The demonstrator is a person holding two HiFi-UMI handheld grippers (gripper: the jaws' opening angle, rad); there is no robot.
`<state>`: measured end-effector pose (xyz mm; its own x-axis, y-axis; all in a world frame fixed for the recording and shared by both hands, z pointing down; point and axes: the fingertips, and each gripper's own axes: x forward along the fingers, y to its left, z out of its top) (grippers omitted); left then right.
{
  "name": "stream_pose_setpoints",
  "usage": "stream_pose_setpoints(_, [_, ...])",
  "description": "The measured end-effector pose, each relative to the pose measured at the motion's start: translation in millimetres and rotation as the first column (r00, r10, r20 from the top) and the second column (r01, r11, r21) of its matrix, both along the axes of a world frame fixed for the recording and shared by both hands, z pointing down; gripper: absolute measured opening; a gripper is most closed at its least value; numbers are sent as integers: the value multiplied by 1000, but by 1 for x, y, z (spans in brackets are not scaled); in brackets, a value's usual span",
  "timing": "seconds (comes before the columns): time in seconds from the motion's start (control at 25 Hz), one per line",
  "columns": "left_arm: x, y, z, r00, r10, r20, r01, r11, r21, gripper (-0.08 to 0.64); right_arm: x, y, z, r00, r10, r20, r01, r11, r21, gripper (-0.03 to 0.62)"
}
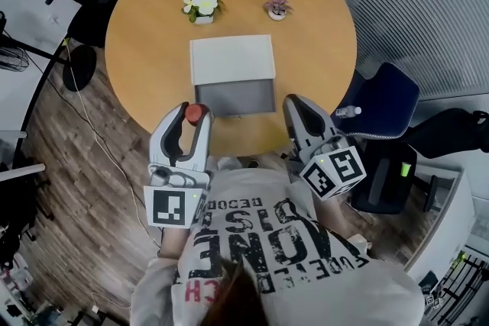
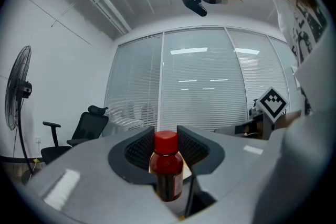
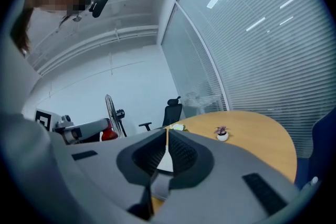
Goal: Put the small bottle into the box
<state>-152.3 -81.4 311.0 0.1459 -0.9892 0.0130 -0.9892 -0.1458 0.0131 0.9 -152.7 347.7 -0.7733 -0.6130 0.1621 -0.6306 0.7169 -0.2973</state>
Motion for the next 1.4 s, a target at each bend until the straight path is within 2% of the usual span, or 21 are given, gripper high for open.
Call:
stream_pose_setpoints(0.32, [-29, -9, 14, 999, 42, -13, -42, 999, -24, 141, -25, -1, 6, 999, 47, -4, -47, 999, -18, 18])
stream_pose_setpoints(0.56, [-35, -11, 17, 998, 54, -24, -55, 998, -30, 141, -34, -3, 10, 999, 49, -22, -50, 998, -23, 18])
stream_pose_setpoints(0.88, [-41, -15, 13, 999, 21, -24, -21, 1000, -17, 141, -44, -10, 5, 1000, 15, -13, -15, 1000, -16, 18])
stream_pose_setpoints(1.4, [-26, -31, 7, 1000, -23, -14, 23, 1000, -11, 141, -24, -36, -2, 1000, -1, 1, 1, 1000, -3, 18])
